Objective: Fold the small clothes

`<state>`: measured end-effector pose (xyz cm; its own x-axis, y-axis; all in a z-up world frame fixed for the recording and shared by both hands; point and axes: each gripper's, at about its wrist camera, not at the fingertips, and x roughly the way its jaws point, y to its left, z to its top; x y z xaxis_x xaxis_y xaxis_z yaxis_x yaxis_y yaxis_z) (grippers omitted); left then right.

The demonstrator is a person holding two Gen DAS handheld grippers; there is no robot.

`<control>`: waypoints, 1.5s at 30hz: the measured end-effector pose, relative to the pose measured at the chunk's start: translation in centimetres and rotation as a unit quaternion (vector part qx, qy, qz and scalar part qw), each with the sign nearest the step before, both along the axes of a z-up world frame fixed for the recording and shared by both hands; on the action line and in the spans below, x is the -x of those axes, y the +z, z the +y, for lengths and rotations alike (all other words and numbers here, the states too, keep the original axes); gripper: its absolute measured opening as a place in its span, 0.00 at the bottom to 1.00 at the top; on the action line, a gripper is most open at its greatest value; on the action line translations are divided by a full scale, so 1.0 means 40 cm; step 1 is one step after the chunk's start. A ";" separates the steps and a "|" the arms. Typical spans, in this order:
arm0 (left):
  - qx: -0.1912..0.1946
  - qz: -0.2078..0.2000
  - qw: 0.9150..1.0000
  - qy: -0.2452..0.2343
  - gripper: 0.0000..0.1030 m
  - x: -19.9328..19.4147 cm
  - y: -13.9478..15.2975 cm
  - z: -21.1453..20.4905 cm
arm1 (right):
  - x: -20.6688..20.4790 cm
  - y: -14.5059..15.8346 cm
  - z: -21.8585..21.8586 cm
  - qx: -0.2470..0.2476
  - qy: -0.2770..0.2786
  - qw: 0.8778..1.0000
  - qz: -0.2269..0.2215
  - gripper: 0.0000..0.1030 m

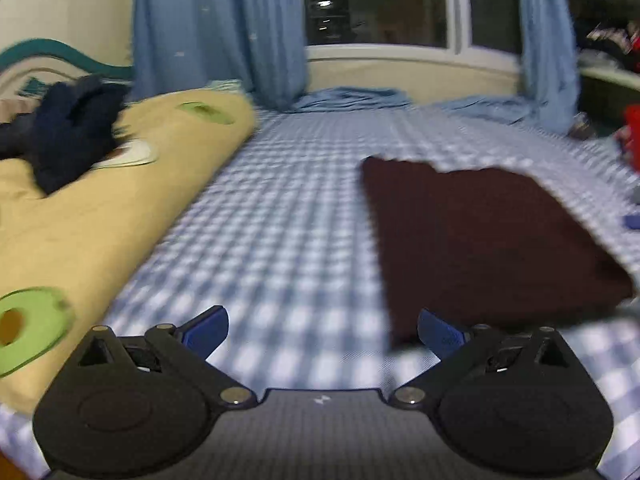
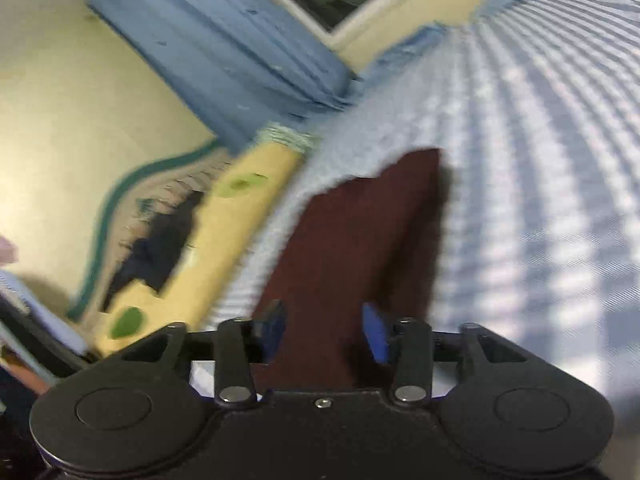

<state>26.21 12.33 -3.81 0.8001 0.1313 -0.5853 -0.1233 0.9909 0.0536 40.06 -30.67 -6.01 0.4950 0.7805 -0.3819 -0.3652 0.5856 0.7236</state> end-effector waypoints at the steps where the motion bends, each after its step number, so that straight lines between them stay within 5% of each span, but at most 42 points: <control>1: 0.009 -0.002 1.000 -0.008 1.00 -0.025 -0.001 -0.008 | -0.007 0.007 0.032 -0.004 0.010 1.000 -0.006 0.58; 4: 0.012 0.010 1.000 -0.017 1.00 -0.093 -0.032 -0.035 | -0.029 -0.019 0.127 -0.010 0.037 0.999 0.011 0.58; 8: -0.040 0.070 0.997 -0.023 1.00 -0.131 -0.118 -0.065 | -0.046 -0.086 0.169 0.006 0.029 0.999 0.030 0.49; 10: -0.021 0.071 0.997 -0.023 1.00 -0.118 -0.123 -0.054 | -0.066 -0.127 0.133 0.000 0.012 0.998 0.054 0.15; 12: -0.005 0.064 0.998 -0.017 1.00 -0.100 -0.108 -0.042 | -0.082 -0.151 0.096 -0.015 0.012 0.997 0.081 0.10; 16: -0.008 0.018 1.000 -0.014 1.00 -0.053 -0.046 -0.028 | -0.122 -0.074 0.070 -0.028 0.016 0.999 0.041 0.53; 17: -0.006 0.012 1.000 -0.015 1.00 -0.045 -0.035 -0.025 | -0.152 -0.045 0.061 -0.038 0.007 0.999 0.024 0.57; 21: 0.008 -0.008 1.000 -0.005 1.00 -0.033 0.003 -0.009 | -0.321 -0.007 0.072 -0.040 0.000 0.999 0.006 0.60; 27: 0.014 0.002 1.000 0.003 1.00 -0.043 0.007 0.024 | -0.520 -0.131 0.108 -0.075 0.004 0.996 0.055 0.59; 29: 0.011 0.006 1.000 0.011 1.00 -0.047 0.006 0.035 | -0.575 -0.184 0.110 -0.041 -0.022 0.997 0.068 0.48; 31: 0.015 0.010 1.000 0.014 1.00 -0.049 0.003 0.046 | -0.602 -0.223 0.087 -0.032 -0.042 0.995 0.079 0.09; 33: 0.018 0.011 1.000 0.018 1.00 -0.049 -0.001 0.052 | -0.616 -0.248 0.065 -0.033 -0.055 0.994 0.094 0.03; 35: 0.019 0.011 1.000 0.018 1.00 -0.045 -0.001 0.052 | -0.596 -0.234 0.057 -0.029 -0.053 0.994 0.087 0.13; 37: 0.021 0.008 1.000 0.015 1.00 -0.036 0.003 0.048 | -0.550 -0.185 0.064 -0.029 -0.037 0.997 0.062 0.42; 41: 0.025 0.003 1.000 0.003 1.00 -0.010 0.015 0.029 | -0.379 -0.070 0.092 -0.063 0.049 0.997 0.008 0.43; 45: 0.029 -0.002 1.000 -0.005 1.00 0.023 0.028 0.005 | -0.222 -0.070 0.122 -0.067 0.091 0.994 0.015 0.53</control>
